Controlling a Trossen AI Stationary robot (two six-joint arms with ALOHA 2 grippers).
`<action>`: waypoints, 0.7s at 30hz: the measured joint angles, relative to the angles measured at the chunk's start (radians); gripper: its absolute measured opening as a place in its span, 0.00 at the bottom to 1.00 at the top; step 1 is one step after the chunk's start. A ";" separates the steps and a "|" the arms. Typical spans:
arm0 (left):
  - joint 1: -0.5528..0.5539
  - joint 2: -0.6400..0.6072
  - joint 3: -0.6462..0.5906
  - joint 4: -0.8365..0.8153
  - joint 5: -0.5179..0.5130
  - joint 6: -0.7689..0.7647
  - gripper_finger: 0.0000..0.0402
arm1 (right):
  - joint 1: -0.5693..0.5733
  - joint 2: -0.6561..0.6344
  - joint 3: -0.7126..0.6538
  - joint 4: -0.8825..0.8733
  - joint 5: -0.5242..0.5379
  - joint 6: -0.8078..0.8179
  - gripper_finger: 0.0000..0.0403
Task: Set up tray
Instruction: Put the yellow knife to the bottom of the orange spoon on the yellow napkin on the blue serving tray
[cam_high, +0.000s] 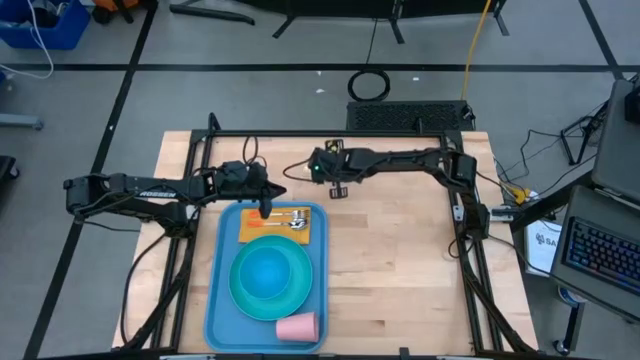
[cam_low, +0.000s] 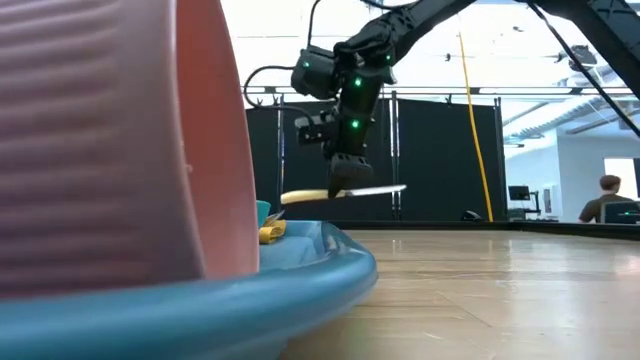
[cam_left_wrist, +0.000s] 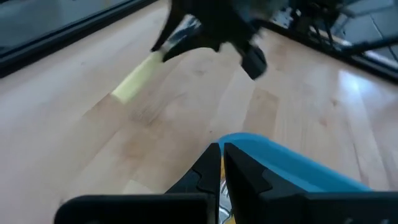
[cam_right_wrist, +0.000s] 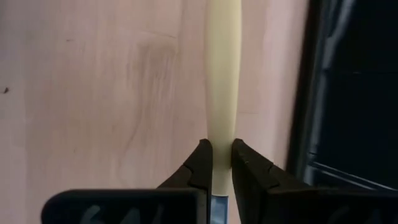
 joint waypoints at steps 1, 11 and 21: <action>0.000 0.000 0.000 0.000 -0.007 -0.016 0.06 | 0.011 0.000 0.000 0.001 0.028 -0.001 0.07; -0.001 0.000 0.000 0.064 -0.032 -0.160 0.07 | 0.106 0.000 0.000 0.049 0.173 -0.021 0.07; -0.015 0.000 0.000 0.121 -0.026 -0.203 0.07 | 0.190 -0.038 0.001 0.031 0.333 0.056 0.07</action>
